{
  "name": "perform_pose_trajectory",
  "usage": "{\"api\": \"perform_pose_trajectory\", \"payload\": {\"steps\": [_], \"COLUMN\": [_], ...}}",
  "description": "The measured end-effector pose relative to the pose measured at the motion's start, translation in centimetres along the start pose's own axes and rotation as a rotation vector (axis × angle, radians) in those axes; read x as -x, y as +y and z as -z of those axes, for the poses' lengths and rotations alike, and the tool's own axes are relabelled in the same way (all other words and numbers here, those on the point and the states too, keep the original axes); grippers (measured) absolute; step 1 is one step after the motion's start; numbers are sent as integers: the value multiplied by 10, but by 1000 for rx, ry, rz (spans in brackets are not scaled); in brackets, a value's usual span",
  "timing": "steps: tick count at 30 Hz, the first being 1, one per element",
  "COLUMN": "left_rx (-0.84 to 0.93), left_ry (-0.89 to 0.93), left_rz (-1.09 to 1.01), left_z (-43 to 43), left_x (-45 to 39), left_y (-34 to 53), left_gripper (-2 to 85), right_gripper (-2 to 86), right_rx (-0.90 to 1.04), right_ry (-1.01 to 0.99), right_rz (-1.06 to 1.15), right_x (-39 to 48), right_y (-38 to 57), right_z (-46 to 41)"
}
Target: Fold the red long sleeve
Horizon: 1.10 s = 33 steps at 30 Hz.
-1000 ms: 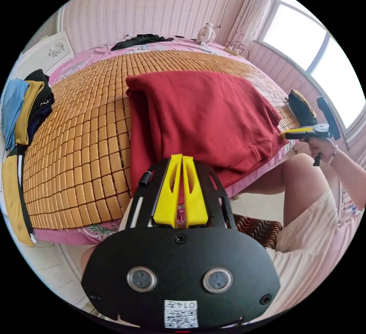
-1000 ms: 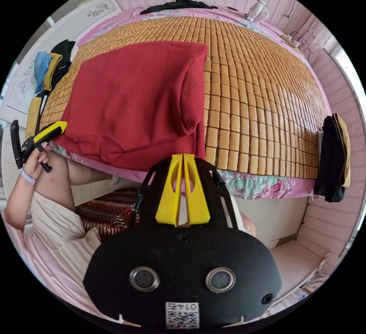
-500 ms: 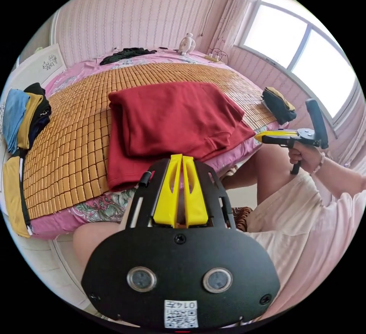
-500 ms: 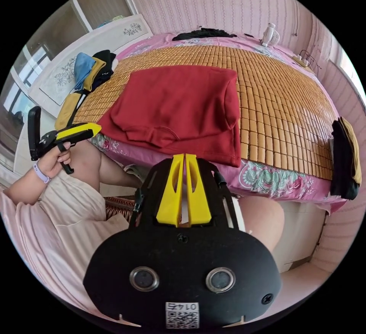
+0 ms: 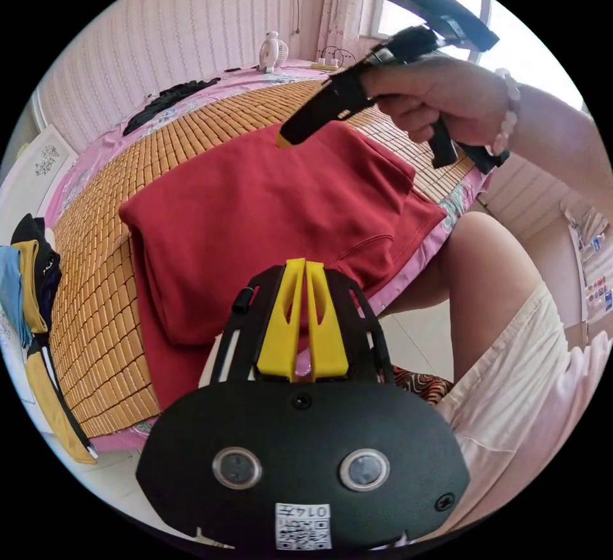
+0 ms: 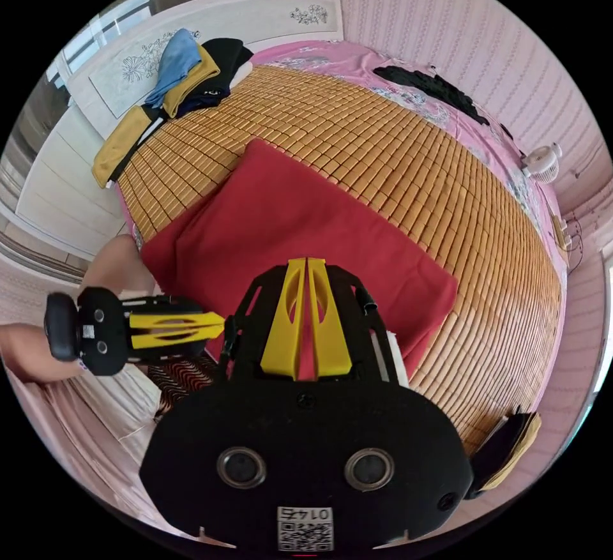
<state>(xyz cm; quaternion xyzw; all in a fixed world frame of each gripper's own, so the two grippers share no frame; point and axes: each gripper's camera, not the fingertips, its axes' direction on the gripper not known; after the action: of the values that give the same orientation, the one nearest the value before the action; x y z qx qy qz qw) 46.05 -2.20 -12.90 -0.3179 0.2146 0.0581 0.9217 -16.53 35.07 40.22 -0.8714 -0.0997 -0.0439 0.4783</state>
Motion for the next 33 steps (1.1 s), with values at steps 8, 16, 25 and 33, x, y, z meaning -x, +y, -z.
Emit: {"api": "perform_pose_trajectory", "payload": {"steps": [8, 16, 25, 33], "left_rx": [40, 11, 28, 7], "left_ry": [48, 57, 44, 107], "left_rz": [-1, 6, -4, 38], "left_z": [-16, -14, -13, -14], "left_x": [0, -3, -8, -1], "left_y": [1, -2, -11, -14], "left_gripper": [-10, -10, -10, -10], "right_gripper": [-4, -4, -5, -5], "right_rx": [229, 279, 191, 231], "right_ry": [34, -37, -58, 72], "right_rz": [67, 147, 95, 63], "right_x": [-10, -18, 10, -50], "right_y": [-90, -147, -189, -157], "right_z": [-78, -44, -90, -75]}}
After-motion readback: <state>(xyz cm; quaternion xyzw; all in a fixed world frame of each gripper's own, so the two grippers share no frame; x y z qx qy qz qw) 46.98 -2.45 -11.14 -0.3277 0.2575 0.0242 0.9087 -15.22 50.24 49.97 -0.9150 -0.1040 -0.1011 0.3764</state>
